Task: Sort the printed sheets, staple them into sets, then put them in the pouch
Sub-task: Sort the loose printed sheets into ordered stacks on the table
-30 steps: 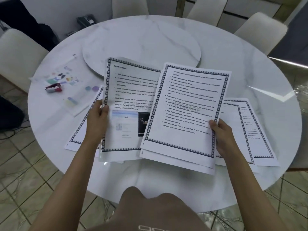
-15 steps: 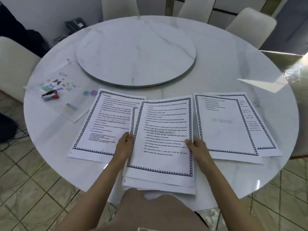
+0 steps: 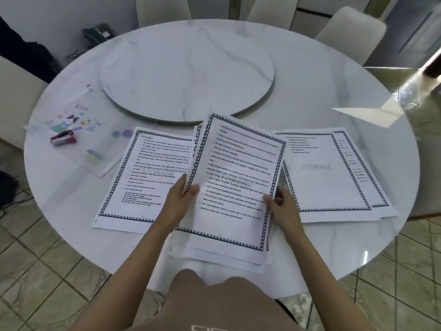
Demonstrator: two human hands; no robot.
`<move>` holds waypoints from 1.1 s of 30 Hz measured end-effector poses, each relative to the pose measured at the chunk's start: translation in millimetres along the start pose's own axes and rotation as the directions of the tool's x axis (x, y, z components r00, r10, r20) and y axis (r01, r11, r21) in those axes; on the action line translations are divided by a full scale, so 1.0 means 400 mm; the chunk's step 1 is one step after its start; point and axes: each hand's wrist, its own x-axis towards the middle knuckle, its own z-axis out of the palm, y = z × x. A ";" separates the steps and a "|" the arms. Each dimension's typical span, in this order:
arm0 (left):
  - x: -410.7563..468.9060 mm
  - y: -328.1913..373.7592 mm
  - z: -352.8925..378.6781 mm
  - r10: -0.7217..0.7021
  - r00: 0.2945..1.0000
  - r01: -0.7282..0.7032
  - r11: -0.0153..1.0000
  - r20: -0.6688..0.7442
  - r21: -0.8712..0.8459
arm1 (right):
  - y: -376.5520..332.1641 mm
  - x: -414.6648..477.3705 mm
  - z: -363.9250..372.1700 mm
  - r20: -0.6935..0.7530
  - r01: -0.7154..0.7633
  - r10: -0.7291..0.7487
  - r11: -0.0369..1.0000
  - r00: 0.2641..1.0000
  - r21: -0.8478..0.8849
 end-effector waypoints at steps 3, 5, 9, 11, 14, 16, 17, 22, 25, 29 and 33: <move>0.003 0.033 -0.002 0.061 0.998 -0.063 0.996 -0.025 -0.065 | -0.034 0.005 -0.014 0.071 -0.003 -0.010 0.985 0.997 0.174; 0.007 0.060 0.001 0.109 0.991 -0.115 0.991 -0.084 -0.066 | -0.066 0.001 -0.023 0.099 0.054 -0.078 0.974 0.992 0.221; 0.015 0.127 0.015 0.215 0.949 -0.235 0.970 -0.231 -0.061 | -0.138 -0.016 -0.033 -0.043 0.258 -0.259 0.909 0.965 0.326; 0.016 0.157 0.026 0.257 0.925 -0.286 0.956 -0.280 -0.068 | -0.166 -0.023 -0.040 -0.116 0.338 -0.318 0.874 0.941 0.350; 0.012 0.171 0.045 0.280 0.911 -0.318 0.944 -0.303 -0.084 | -0.177 -0.028 -0.049 -0.178 0.410 -0.370 0.840 0.912 0.356; 0.008 0.148 0.061 0.250 0.927 -0.284 0.955 -0.279 -0.090 | -0.163 -0.031 -0.047 -0.174 0.403 -0.364 0.840 0.915 0.363; 0.005 0.129 0.071 0.221 0.939 -0.253 0.963 -0.262 -0.095 | -0.150 -0.032 -0.043 -0.151 0.381 -0.350 0.845 0.924 0.375; -0.010 0.058 0.121 0.035 0.970 -0.058 0.994 -0.241 -0.093 | -0.098 -0.026 -0.028 -0.049 0.221 -0.219 0.893 0.974 0.391; -0.002 0.073 0.131 0.031 0.973 -0.047 0.997 -0.227 -0.063 | -0.105 -0.014 -0.049 -0.054 0.214 -0.209 0.907 0.976 0.363; 0.020 0.115 0.145 0.048 0.982 -0.058 0.997 -0.184 -0.049 | -0.107 0.007 -0.094 -0.075 0.235 -0.223 0.926 0.972 0.295; 0.044 0.147 0.192 0.069 0.987 -0.069 0.998 -0.146 0.002 | -0.104 0.035 -0.157 -0.120 0.219 -0.196 0.947 0.973 0.233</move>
